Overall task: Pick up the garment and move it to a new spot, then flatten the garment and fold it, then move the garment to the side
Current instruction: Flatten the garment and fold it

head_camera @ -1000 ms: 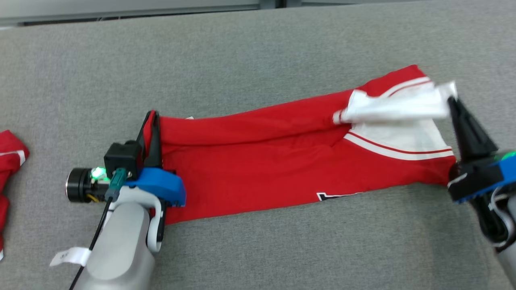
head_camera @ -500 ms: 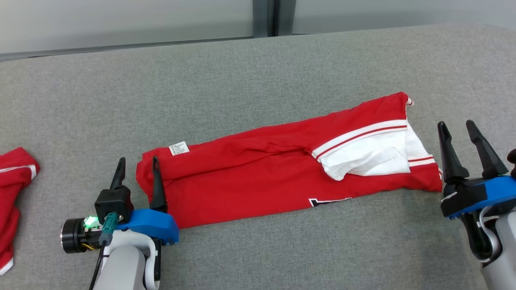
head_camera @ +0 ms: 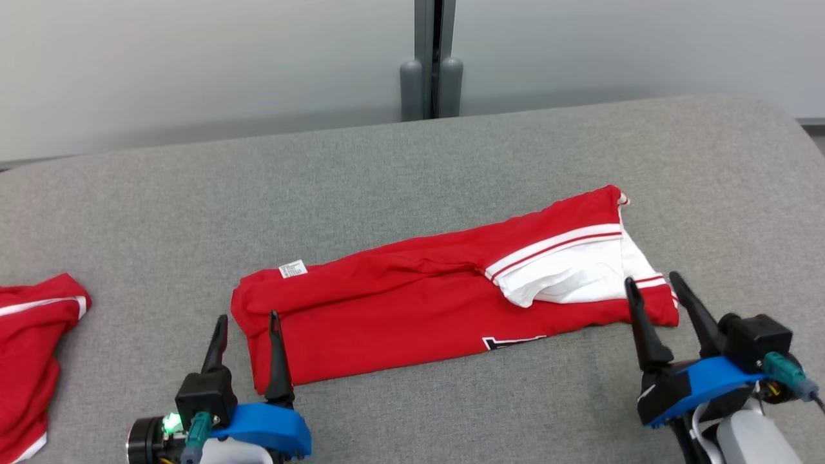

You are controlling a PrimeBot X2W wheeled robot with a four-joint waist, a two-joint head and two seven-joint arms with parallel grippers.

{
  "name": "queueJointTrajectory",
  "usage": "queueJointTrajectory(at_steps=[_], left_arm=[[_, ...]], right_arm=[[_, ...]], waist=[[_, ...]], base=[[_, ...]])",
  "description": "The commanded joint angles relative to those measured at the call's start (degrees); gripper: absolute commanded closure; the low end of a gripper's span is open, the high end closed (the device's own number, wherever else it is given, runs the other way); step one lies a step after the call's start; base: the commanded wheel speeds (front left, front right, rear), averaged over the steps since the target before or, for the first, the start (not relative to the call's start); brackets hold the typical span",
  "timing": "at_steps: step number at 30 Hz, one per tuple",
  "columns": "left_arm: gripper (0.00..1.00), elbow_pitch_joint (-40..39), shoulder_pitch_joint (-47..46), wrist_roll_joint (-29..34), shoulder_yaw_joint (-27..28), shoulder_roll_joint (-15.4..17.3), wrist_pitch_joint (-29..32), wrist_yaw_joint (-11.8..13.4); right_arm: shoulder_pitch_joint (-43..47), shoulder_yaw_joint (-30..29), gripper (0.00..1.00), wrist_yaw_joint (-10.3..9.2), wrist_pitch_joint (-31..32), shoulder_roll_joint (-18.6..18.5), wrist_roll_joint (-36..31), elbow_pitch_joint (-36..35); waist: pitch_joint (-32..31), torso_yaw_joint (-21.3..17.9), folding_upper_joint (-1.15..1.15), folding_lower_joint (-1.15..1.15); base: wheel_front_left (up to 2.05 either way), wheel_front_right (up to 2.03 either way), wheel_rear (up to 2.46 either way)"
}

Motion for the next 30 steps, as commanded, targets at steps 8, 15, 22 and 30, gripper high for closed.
queueJointTrajectory(at_steps=[8,15,22,30], left_arm=[[0.0,2.0,2.81,-0.69,-0.64,-0.01,0.01,-0.76],[0.0,2.64,2.82,-0.51,-1.24,-0.01,0.01,-1.38],[0.0,2.1,-0.71,-0.48,-3.26,-0.02,0.01,-0.38],[0.0,2.01,-4.17,-1.7,-6.69,-0.01,0.0,1.31]], right_arm=[[2.42,2.06,0.0,0.0,-0.17,0.6,-0.73,3.48],[0.95,2.8,0.0,0.0,-0.18,-0.13,-0.34,5.2],[-6.9,3.3,0.0,0.0,-0.18,-1.39,1.16,10.87],[-16.9,3.68,0.0,0.0,-0.18,-4.21,2.02,21.68]], waist=[[-3.53,-0.41,0.0,0.01],[-3.04,-0.04,0.0,0.01],[2.77,1.12,0.0,0.01],[8.06,3.86,0.0,0.01]], base=[[0.0,0.0,0.0],[0.0,0.0,0.0],[0.0,0.0,0.0],[0.0,0.0,0.0]])
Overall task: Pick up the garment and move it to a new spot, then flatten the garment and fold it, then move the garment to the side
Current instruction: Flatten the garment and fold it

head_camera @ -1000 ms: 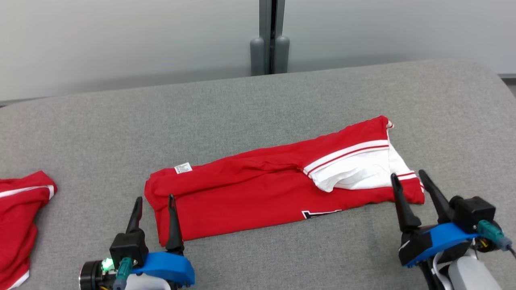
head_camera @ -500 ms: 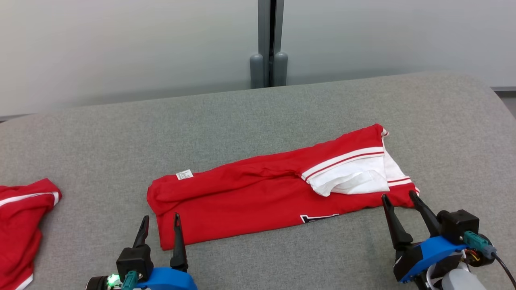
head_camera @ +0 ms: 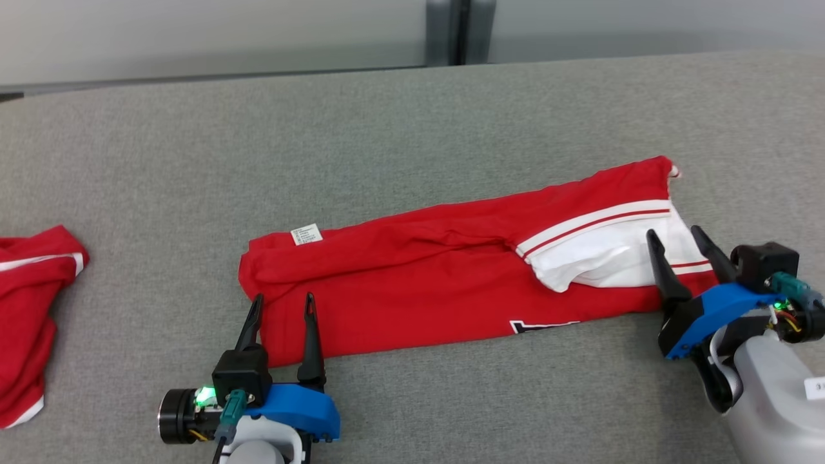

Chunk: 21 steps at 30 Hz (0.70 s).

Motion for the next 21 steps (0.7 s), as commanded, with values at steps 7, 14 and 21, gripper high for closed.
queueJointTrajectory(at_steps=[7,14,21], left_arm=[[0.0,-0.31,-2.15,-0.81,-1.16,0.01,0.01,1.28],[0.0,-0.42,-2.67,-0.57,-0.61,0.01,0.0,1.55],[0.0,-0.15,-3.48,-0.27,-0.84,0.01,0.0,1.7]], right_arm=[[-5.37,-0.8,0.0,-0.01,-0.06,-2.26,2.19,10.21],[-3.59,5.36,0.61,0.17,1.34,0.83,7.66,13.07],[-3.3,10.41,1.0,0.02,0.94,-2.03,16.29,10.11]], waist=[[3.49,2.51,0.0,-0.01],[4.47,2.22,0.0,-0.01],[4.62,1.68,0.0,-0.01]], base=[[0.0,0.0,0.0],[0.0,0.0,0.0],[0.0,0.0,0.0]])
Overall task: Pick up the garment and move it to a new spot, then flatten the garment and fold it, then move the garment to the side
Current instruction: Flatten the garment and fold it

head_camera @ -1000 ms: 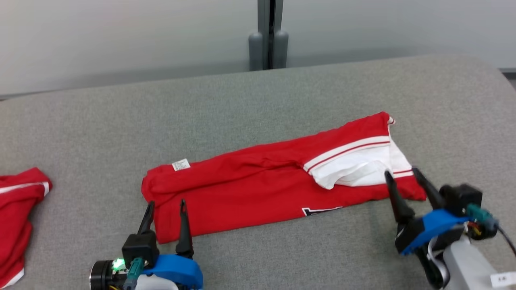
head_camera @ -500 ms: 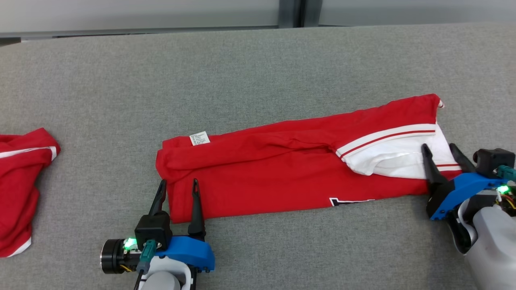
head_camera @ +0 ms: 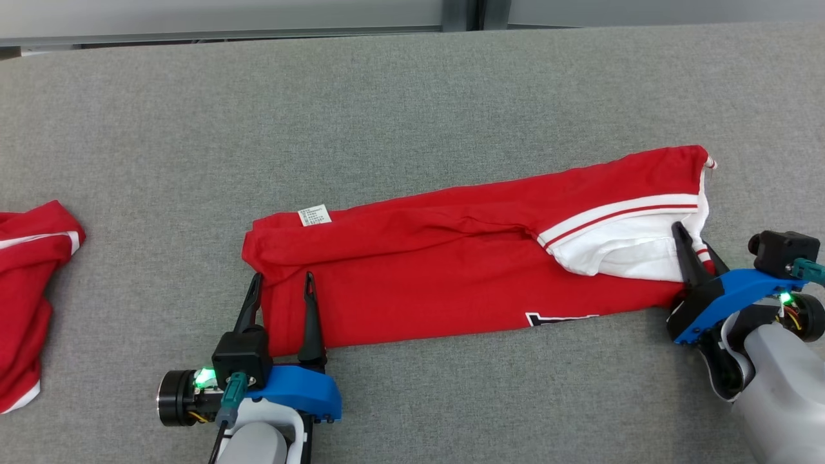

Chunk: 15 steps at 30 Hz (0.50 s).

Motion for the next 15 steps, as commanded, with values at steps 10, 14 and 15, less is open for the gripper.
queueJointTrajectory(at_steps=[10,14,15], left_arm=[[0.0,0.04,1.16,-0.31,1.31,0.01,-0.01,0.1],[0.0,0.2,1.73,-1.03,1.0,0.01,-0.01,-0.29],[0.0,0.3,1.86,-1.3,0.7,0.01,-0.01,-0.31]], right_arm=[[2.44,-10.97,1.0,-0.01,0.02,-5.48,-2.49,-8.69],[3.76,-10.85,1.0,-0.01,0.02,-3.44,-5.01,-16.68],[4.19,-10.04,1.0,-0.01,0.01,-2.67,-5.03,-18.83]], waist=[[-2.05,-1.29,0.0,0.0],[-3.0,-1.22,0.0,0.0],[-3.16,-1.0,0.0,0.0]], base=[[0.0,0.0,0.0],[0.0,0.0,0.0],[0.0,0.0,0.0]])
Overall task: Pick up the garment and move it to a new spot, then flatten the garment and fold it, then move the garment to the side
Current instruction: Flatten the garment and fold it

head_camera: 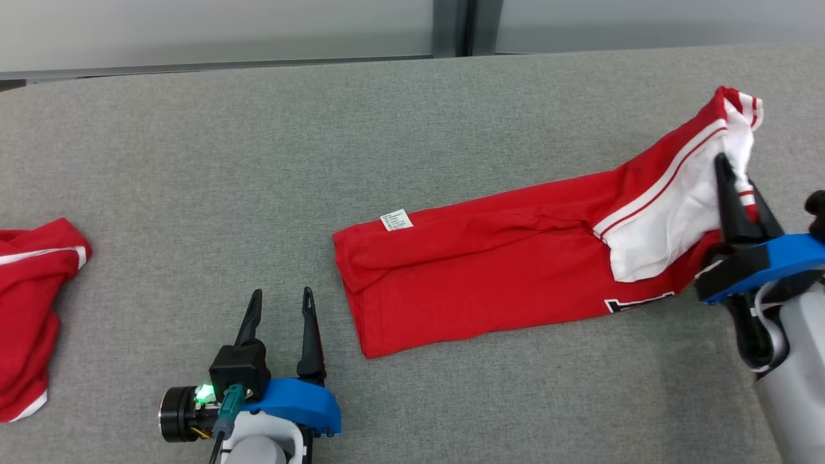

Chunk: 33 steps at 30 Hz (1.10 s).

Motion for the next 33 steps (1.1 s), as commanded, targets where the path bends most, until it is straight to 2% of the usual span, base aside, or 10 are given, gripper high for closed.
queueJointTrajectory(at_steps=[1,6,10,16,21,23,27,33], left_arm=[[0.0,0.07,0.08,-0.5,-0.31,0.01,0.0,-0.11],[0.0,0.24,-0.43,-1.87,-2.34,0.02,-0.01,-0.17],[0.0,-0.3,-0.67,-2.92,-4.52,0.01,-0.01,0.06],[0.0,-1.28,0.55,-4.19,-7.08,0.01,-0.01,0.46],[0.0,-1.76,0.05,-4.68,-8.27,-0.02,-0.01,0.62],[0.0,-2.01,-0.56,-4.84,-8.46,-0.02,-0.01,0.81],[0.0,-2.56,-1.21,-4.34,-7.84,-0.02,-0.01,1.21],[0.0,-1.99,-3.26,-2.44,-5.66,0.0,-0.01,0.9]], right_arm=[[0.94,0.73,1.0,0.0,-0.16,0.97,0.16,-1.29],[2.29,8.49,1.0,0.0,-0.17,3.26,1.59,-8.18],[1.72,14.29,1.0,0.0,-0.17,3.95,2.77,-9.7],[0.32,20.21,1.0,0.0,-0.17,4.8,3.2,-6.95],[-0.92,23.21,1.0,0.0,-0.18,6.06,1.85,-2.56],[-1.46,23.84,0.0,0.0,-0.18,7.36,2.3,-2.11],[-1.13,24.82,0.0,0.0,-0.17,7.87,2.4,-4.1],[0.25,18.5,0.0,0.0,-0.16,7.49,-0.35,-5.64]], waist=[[-0.1,0.31,0.0,0.0],[-0.64,4.03,0.0,0.0],[-0.9,8.91,0.0,0.0],[-1.28,16.29,0.0,0.0],[-0.87,19.29,0.0,0.0],[-0.79,19.19,0.0,0.0],[-0.93,16.16,0.0,0.0],[-2.0,8.85,0.0,0.0]], base=[[0.0,0.0,0.0],[0.0,0.0,0.0],[0.0,0.0,0.0],[0.0,0.0,0.0],[0.0,0.0,0.0],[0.0,0.0,0.0],[0.0,0.0,0.0],[0.0,0.0,0.0]])
